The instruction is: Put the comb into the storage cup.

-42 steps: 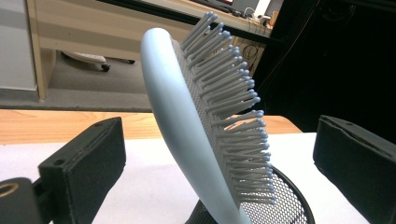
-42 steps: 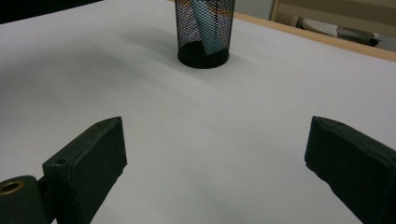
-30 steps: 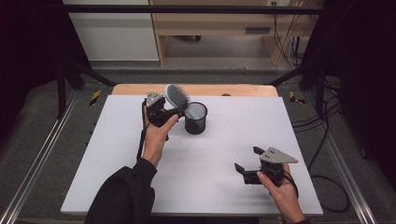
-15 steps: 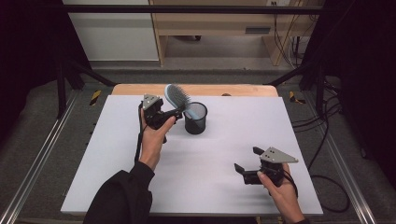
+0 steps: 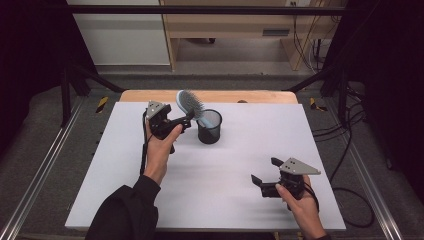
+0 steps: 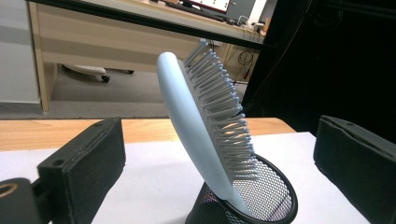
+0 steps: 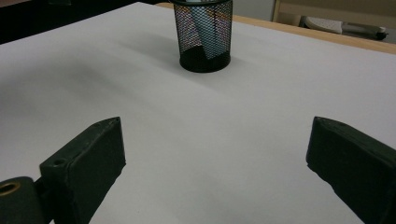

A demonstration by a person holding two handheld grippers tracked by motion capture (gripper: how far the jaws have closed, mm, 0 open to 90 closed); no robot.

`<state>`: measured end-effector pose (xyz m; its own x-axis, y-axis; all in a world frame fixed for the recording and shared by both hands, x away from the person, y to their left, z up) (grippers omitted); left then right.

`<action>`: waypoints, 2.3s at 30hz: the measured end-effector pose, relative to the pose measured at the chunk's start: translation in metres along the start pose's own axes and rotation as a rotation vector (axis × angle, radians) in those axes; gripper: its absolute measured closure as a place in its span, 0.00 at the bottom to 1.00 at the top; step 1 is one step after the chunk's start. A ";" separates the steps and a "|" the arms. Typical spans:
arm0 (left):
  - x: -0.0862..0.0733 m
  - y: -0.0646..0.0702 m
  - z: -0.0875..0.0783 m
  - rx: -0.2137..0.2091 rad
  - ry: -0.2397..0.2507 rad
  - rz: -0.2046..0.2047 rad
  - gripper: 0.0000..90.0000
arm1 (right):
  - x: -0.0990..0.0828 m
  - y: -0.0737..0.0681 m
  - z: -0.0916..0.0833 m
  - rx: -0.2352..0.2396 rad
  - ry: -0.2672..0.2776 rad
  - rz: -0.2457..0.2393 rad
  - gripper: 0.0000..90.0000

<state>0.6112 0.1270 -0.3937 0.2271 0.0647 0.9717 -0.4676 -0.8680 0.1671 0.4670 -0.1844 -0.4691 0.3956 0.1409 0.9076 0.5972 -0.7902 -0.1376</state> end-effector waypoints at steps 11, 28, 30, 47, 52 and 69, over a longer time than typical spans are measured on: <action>0.001 -0.006 -0.020 0.000 0.003 0.060 0.03 | 0.000 -0.004 0.001 -0.007 -0.006 -0.013 0.05; 0.011 -0.021 -0.036 0.013 0.036 0.066 0.03 | 0.001 -0.002 0.000 -0.002 0.004 -0.003 0.05; 0.013 -0.023 -0.039 0.017 0.040 0.070 0.02 | 0.001 -0.002 0.000 -0.001 0.004 -0.002 0.05; 0.027 -0.039 -0.068 0.049 0.041 0.143 0.02 | 0.001 -0.005 0.002 0.004 0.002 -0.010 0.05; 0.030 -0.044 -0.074 0.055 0.042 0.157 0.02 | 0.002 -0.002 -0.001 -0.002 0.013 0.001 0.05; 0.048 -0.044 -0.096 0.068 0.034 0.248 0.02 | 0.004 -0.005 -0.003 0.012 0.028 -0.007 0.06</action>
<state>0.5608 0.2160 -0.3382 0.0838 -0.1386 0.9868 -0.4468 -0.8904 -0.0871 0.4634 -0.1815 -0.4633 0.3714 0.1296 0.9194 0.6083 -0.7821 -0.1355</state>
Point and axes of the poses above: each handheld gripper's, and its own axes: z roughly forward along the jaws, x roughly out of its top, y roughly to its right, the point moved 6 cm from there along z, roughly forward along the jaws, and after that the axes turned 5 degrees about z, right-handed, at the moved point
